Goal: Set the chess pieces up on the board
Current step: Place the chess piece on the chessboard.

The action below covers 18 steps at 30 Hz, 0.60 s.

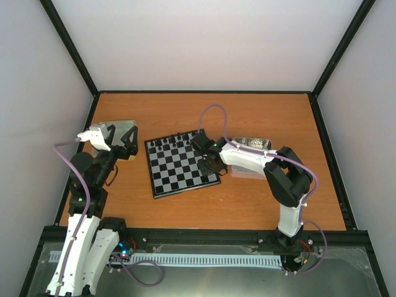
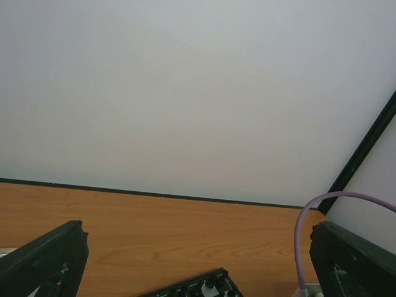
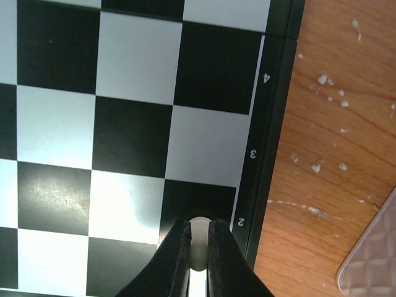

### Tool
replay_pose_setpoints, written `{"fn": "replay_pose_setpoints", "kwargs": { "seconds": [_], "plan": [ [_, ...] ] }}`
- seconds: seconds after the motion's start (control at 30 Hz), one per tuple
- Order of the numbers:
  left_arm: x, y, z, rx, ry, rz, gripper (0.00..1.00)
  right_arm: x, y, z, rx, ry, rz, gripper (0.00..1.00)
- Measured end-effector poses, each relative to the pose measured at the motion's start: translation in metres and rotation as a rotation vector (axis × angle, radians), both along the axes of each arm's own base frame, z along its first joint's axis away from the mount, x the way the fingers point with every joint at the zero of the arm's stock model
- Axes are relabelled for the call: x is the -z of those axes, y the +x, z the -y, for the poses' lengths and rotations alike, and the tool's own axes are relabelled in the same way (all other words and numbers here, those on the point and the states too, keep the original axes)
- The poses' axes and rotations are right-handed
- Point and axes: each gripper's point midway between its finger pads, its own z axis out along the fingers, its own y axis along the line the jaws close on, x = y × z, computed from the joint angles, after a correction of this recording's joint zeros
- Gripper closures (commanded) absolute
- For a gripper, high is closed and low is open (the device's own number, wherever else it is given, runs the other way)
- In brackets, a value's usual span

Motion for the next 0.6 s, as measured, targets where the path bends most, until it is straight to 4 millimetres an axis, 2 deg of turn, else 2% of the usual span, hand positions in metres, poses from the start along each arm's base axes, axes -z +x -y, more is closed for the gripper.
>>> {"fn": "replay_pose_setpoints", "kwargs": {
  "seconds": [0.47, 0.53, 0.6],
  "plan": [
    [0.0006, 0.0006, -0.0001, -0.001, 0.0, -0.002, 0.0, 0.0018, 0.0085, -0.0068, 0.003, 0.023, 0.034, 0.96],
    [0.001, 0.0009, -0.0001, -0.001, 0.001, -0.004, 0.0, 0.0018, 0.0086, -0.0067, 0.004, 0.023, 0.034, 0.93],
    [0.0014, 0.0012, -0.0001, -0.001, 0.001, -0.005, 0.0, 0.0018, 0.0086, -0.0066, 0.007, 0.024, 0.033, 0.84]
  ]
}}
